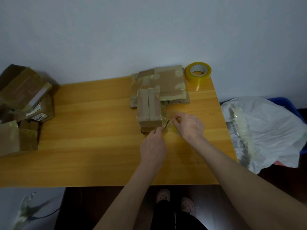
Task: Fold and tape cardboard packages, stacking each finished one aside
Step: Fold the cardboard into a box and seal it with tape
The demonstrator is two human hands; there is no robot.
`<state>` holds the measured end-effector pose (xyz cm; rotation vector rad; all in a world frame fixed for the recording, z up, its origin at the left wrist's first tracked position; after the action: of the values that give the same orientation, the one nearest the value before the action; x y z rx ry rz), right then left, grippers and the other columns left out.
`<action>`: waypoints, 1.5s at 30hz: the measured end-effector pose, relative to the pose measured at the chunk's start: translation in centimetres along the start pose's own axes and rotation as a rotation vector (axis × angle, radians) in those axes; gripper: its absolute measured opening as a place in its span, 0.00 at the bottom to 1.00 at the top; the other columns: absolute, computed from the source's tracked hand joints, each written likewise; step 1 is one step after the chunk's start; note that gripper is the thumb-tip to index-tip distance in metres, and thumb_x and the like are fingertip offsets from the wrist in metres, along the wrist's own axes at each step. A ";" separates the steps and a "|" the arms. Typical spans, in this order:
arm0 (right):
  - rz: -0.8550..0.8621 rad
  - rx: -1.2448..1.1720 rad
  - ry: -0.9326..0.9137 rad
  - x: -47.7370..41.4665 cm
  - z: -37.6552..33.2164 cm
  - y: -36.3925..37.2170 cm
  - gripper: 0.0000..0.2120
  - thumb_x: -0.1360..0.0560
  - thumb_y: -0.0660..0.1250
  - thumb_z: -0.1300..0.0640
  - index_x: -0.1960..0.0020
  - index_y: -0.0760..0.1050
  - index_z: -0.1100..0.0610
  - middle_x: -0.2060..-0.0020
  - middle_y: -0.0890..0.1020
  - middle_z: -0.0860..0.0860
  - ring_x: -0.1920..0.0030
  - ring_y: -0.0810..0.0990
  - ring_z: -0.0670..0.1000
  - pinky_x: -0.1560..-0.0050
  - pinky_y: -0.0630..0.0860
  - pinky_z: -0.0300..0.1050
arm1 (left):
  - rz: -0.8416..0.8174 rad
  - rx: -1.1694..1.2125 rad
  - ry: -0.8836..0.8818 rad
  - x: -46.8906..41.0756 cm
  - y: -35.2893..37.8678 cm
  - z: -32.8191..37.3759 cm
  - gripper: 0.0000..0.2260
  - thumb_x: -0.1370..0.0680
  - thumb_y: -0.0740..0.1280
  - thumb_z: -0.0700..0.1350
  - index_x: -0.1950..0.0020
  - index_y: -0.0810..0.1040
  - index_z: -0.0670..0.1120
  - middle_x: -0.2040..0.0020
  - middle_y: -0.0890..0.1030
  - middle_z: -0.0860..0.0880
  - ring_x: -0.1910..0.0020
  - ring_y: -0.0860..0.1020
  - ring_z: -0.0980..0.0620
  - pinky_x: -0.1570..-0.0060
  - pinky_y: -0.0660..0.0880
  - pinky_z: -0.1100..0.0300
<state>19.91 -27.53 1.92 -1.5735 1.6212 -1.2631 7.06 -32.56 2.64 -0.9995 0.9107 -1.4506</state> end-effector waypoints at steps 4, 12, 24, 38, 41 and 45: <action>0.030 0.048 -0.028 0.1 -0.5 0.2 0.11 0.19 0.58 0.49 0.47 0.79 0.46 0.56 0.84 0.53 0.55 0.81 0.56 0.61 0.75 0.47 | -0.035 -0.018 -0.023 -0.6 -0.2 0.6 0.18 0.19 0.56 0.38 0.30 0.68 0.49 0.47 0.78 0.46 0.50 0.77 0.46 0.59 0.67 0.59; 0.063 0.084 -0.036 0.4 -0.6 0.8 0.11 0.19 0.57 0.50 0.49 0.78 0.48 0.60 0.83 0.52 0.59 0.79 0.55 0.66 0.70 0.45 | -0.069 -0.058 -0.011 -1.5 -0.7 0.9 0.18 0.19 0.56 0.37 0.31 0.70 0.48 0.46 0.79 0.45 0.48 0.77 0.47 0.57 0.70 0.58; 0.055 0.047 0.019 -0.1 -0.2 0.5 0.11 0.20 0.58 0.50 0.49 0.79 0.49 0.57 0.83 0.53 0.56 0.80 0.56 0.65 0.70 0.44 | -0.039 -0.047 0.015 -0.9 -1.1 0.5 0.18 0.19 0.57 0.38 0.31 0.70 0.49 0.48 0.79 0.47 0.52 0.77 0.49 0.60 0.68 0.60; 0.073 0.079 0.014 -0.4 -0.7 -0.1 0.12 0.19 0.57 0.50 0.49 0.79 0.50 0.57 0.83 0.52 0.57 0.79 0.56 0.64 0.66 0.43 | -0.015 -0.054 0.019 -1.1 -1.6 -0.3 0.17 0.19 0.57 0.39 0.32 0.72 0.49 0.51 0.81 0.46 0.54 0.78 0.48 0.61 0.71 0.58; 0.080 0.076 -0.008 -0.1 -1.1 0.2 0.11 0.19 0.58 0.50 0.50 0.78 0.50 0.61 0.82 0.52 0.63 0.75 0.55 0.67 0.68 0.43 | -0.032 -0.102 0.035 -1.8 -1.2 -0.2 0.16 0.19 0.57 0.39 0.33 0.73 0.48 0.49 0.81 0.46 0.52 0.78 0.47 0.62 0.70 0.59; 0.095 0.068 -0.027 -0.2 -1.5 0.0 0.10 0.19 0.57 0.50 0.50 0.77 0.49 0.61 0.82 0.52 0.64 0.73 0.54 0.67 0.67 0.44 | -0.066 -0.117 0.011 -2.3 -0.6 -0.7 0.15 0.20 0.57 0.37 0.37 0.76 0.48 0.49 0.82 0.46 0.51 0.79 0.47 0.63 0.70 0.59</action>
<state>18.66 -26.96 2.50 -1.4490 1.6007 -1.2287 6.30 -30.17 2.78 -1.1180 0.9885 -1.4727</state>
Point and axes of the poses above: each hand's wrist, its own x-axis away from the middle knuckle, its own y-axis out of the palm, z = x × y, the point moved 1 cm from there along -x, towards the middle knuckle
